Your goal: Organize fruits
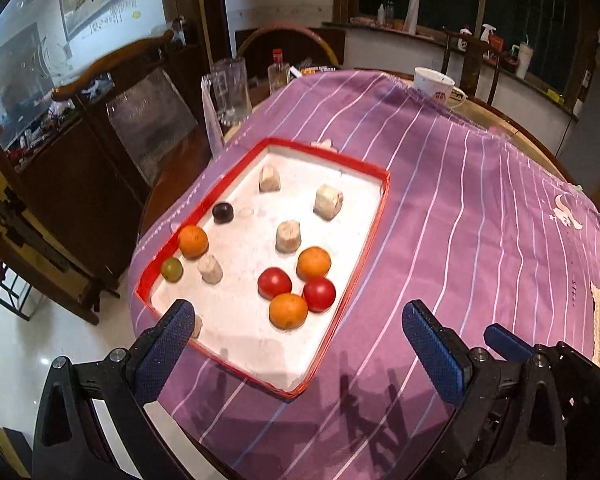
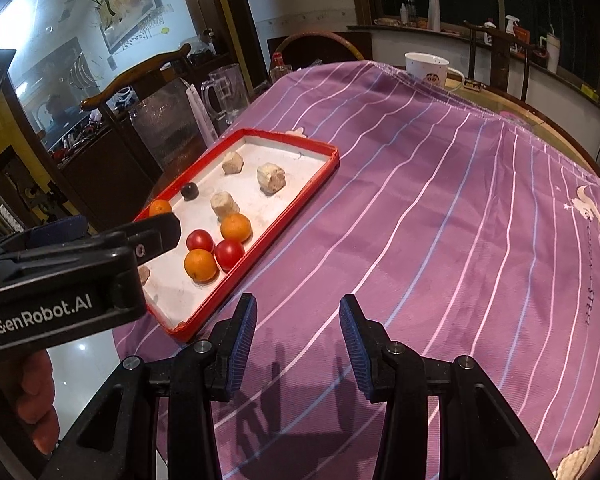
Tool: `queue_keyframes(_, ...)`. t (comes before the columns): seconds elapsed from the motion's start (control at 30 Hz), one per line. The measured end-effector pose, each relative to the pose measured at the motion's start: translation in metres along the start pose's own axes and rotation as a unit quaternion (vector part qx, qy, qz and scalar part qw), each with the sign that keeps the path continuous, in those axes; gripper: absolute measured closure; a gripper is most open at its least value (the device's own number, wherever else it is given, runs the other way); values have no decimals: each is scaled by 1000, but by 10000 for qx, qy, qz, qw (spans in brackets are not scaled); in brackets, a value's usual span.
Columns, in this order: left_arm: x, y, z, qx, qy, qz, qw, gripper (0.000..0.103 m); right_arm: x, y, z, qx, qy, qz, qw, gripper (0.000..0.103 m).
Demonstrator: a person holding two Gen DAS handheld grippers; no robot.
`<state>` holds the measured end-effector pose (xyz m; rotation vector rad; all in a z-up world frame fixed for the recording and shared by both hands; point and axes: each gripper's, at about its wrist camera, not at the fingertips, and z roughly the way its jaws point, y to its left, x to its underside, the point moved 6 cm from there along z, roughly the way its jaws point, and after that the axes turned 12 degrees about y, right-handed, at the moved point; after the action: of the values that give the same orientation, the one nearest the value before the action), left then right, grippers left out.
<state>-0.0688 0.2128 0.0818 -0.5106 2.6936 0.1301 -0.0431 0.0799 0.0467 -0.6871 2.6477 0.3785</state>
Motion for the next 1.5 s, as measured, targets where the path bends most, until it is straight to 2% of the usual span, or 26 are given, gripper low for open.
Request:
queue_keyframes(0.5,7,25,21,82,323,-86,9994,0,-5,21,26,-53,207,16,9998,55)
queue_keyframes(0.73,7,38,23,286,388,-165,9987,0,-20,36,28,-29,179,-110,9998,55)
queue_keyframes(1.37,-5,56,42,630,535,-281,9962,0,-24,34,34,672,370,34,9970,55)
queue_keyframes(1.5,-9,59,42,472,498,-173,9975,0,-24,33,34,713,322,171,9968,55)
